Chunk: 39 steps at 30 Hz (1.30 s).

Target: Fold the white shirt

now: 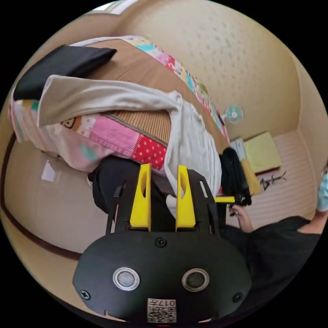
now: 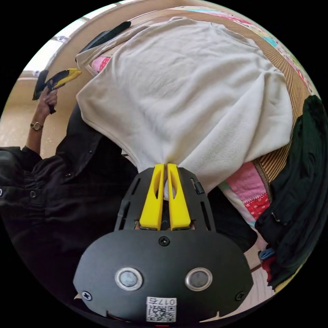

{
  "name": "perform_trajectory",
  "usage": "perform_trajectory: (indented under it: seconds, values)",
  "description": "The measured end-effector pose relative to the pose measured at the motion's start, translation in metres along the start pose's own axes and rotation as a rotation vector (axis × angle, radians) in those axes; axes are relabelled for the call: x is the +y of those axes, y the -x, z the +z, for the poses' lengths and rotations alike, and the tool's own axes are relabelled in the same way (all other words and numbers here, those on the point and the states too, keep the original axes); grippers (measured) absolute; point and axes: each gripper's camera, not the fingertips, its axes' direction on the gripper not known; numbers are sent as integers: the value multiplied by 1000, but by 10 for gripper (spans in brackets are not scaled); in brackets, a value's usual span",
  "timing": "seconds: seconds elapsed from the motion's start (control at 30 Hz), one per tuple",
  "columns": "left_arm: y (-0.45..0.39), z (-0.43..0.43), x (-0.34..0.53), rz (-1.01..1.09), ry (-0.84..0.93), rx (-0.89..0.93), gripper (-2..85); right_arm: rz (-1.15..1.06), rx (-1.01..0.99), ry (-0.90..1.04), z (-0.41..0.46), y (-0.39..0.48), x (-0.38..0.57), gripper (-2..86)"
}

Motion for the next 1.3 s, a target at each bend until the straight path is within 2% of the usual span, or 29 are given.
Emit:
perform_trajectory:
  seconds: [0.1, 0.17, 0.23, 0.37, 0.47, 0.57, 0.67, 0.77, 0.83, 1.03, 1.17, 1.3]
  values:
    - [75, -1, -33, -200, -108, 4, 130, 20, -73, -38, -20, -20, 8, 19]
    - [108, 9, -53, -269, -118, 28, 132, 18, -79, -56, -32, -25, 13, 19]
    - [132, 10, -64, -311, -199, 69, 134, 13, -70, -57, -44, -28, 18, 19]
    - [180, 15, -54, -478, -448, 135, 136, 1, -33, -76, -72, -33, 26, 19]
    - [197, 23, -47, -518, -566, 132, 135, -26, -67, -206, -97, -44, 33, 20]
    - [217, 37, -47, -553, -586, 131, 131, 14, -196, -317, -118, -70, 39, 21]
    - [227, 36, -43, -540, -609, 161, 102, 70, -312, -343, -131, -97, 44, 21]
    - [212, 16, -32, -467, -642, 137, 47, 84, -316, -321, -136, -108, 52, 21]
    - [201, 5, -28, -437, -626, 111, 42, 85, -299, -294, -137, -110, 55, 21]
    - [117, -35, -28, -136, -668, 164, 39, 89, -314, -282, -144, -121, 69, 21]
    - [-2, -18, -49, 134, -668, 195, 39, 100, -337, -296, -151, -130, 82, 19]
    - [-154, 51, -86, 442, -559, 239, 39, 101, -353, -307, -159, -137, 103, 15]
